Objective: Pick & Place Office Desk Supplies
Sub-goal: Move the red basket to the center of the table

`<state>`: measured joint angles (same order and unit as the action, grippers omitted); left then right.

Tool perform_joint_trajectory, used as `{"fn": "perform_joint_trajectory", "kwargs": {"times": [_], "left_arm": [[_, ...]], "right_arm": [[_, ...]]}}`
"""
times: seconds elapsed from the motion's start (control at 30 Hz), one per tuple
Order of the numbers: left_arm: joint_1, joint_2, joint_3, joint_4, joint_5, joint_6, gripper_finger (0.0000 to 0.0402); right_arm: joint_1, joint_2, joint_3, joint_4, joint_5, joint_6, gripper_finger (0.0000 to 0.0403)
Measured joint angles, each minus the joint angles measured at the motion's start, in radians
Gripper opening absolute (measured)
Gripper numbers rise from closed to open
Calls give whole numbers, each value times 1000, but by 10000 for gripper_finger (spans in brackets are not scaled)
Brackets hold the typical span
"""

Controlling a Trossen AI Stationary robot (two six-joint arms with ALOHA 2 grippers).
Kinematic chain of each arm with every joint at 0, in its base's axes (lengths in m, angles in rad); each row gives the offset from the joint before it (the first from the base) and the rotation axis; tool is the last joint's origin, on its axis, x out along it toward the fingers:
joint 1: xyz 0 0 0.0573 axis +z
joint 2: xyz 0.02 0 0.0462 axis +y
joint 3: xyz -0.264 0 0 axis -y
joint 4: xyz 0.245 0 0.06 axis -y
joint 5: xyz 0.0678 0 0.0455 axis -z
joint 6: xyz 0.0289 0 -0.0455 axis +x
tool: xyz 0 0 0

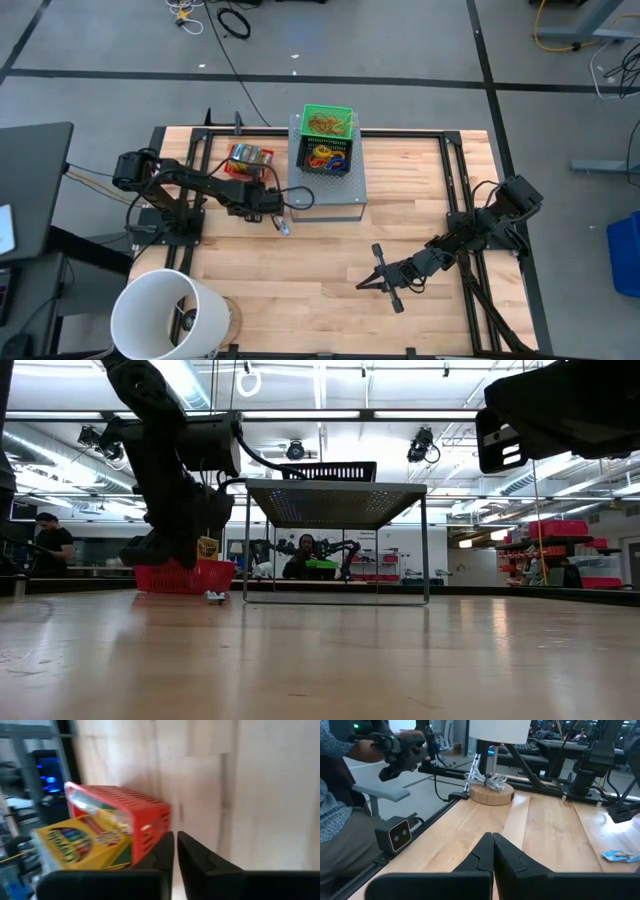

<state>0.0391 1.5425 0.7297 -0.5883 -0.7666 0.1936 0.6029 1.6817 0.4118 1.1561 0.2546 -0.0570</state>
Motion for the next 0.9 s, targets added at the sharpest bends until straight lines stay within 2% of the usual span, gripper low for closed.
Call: {"fn": "perform_joint_trajectory", "kwargs": {"times": [0.07,0.17,0.4,0.53,0.6,0.8,0.9], "left_arm": [[-2,0,7,-2,-26,0,47],[7,-14,21,-5,-11,-17,85],[30,-79,28,-2,15,-4,198],[66,-90,28,6,114,42,247],[91,-90,26,23,170,64,258],[162,-90,18,46,178,97,259],[191,-90,18,46,220,112,255]], "right_arm": [[0,0,0,0,0,0,2],[0,0,0,0,0,0,2],[0,0,0,4,0,19,2],[0,0,0,4,-11,19,2],[0,0,0,5,-11,19,2],[0,0,0,8,-17,19,2],[0,0,0,8,-17,19,2]]}}
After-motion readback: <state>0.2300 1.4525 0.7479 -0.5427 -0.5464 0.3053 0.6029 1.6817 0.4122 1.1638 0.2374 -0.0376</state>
